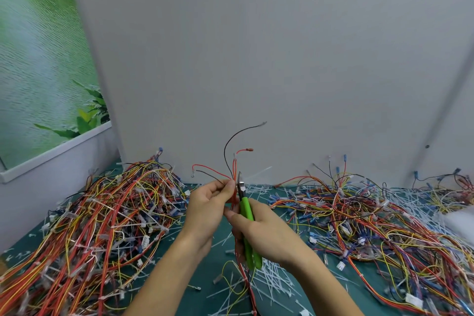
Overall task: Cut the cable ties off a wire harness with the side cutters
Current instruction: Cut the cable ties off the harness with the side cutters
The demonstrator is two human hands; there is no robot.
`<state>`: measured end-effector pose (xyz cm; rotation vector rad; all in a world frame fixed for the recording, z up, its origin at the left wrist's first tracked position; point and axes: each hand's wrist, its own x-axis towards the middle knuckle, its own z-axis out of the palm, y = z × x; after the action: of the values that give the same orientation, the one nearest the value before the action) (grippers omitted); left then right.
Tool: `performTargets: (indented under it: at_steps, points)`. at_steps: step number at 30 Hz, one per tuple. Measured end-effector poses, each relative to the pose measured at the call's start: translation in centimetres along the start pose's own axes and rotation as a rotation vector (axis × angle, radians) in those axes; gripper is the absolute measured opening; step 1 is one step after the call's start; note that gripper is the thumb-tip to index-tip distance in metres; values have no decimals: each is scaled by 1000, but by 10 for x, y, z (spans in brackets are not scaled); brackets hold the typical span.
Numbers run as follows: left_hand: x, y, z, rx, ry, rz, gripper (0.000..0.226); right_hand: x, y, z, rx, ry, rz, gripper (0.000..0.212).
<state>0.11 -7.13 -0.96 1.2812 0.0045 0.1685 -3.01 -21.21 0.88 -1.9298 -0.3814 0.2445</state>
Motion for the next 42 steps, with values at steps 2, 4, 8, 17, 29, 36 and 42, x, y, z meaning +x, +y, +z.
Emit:
performTargets:
  at_steps: [2,4,8,17,29,36,42]
  points:
    - [0,1,-1,-8,-5,-7,14,0,-1,0,-17,-5,-4,19]
    - [1,2,-1,-9,-2,-10,14,0,0,1,-66,15,-15,20]
    - [0,4,-2,9,-1,-11,18,2,2,2,-144,93,-40,22]
    - [-4,11,0,-58,-30,-2,18,3,3,4,-58,87,-79,17]
    - [-2,10,-3,66,-12,104,12,2,5,1,-176,119,-117,15]
    - [-2,8,-2,33,-18,98,12,1,3,2,-9,58,-90,18]
    - [-2,7,-2,49,-15,137,8,3,6,-2,36,27,-72,22]
